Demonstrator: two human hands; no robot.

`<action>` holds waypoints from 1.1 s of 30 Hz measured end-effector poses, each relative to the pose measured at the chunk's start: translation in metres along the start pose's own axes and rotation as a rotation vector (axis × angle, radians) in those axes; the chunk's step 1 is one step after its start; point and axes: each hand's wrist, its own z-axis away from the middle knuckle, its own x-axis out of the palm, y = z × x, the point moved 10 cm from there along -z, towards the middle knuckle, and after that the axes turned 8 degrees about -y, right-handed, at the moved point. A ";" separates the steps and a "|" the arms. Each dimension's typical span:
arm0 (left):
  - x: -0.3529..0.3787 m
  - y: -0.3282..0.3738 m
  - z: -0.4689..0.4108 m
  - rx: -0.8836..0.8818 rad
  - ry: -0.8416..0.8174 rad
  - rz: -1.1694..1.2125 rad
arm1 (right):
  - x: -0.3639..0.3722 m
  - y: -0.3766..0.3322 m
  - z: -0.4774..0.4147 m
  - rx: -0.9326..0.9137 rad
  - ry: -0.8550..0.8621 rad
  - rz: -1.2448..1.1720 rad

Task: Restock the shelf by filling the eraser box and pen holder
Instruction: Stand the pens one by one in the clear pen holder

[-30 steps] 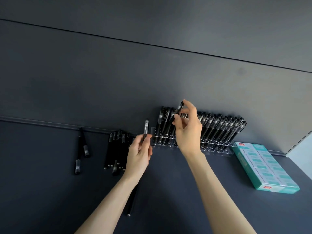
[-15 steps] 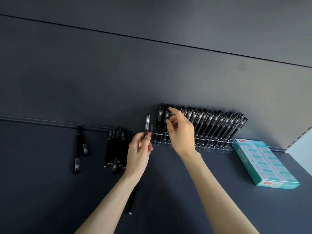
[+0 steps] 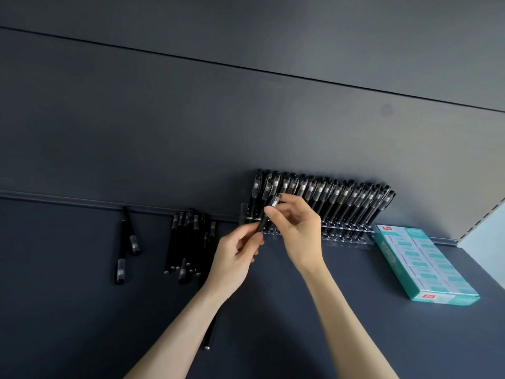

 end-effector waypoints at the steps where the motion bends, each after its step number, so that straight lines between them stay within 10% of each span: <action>1: -0.002 -0.001 0.000 0.000 0.020 0.008 | -0.001 0.002 0.001 0.007 0.000 -0.003; 13: -0.038 -0.011 -0.007 -0.027 0.261 -0.213 | -0.031 -0.026 -0.006 -0.120 0.169 0.138; 33: -0.041 -0.017 -0.058 -0.006 0.103 -0.365 | -0.013 -0.025 -0.026 -0.234 0.104 0.489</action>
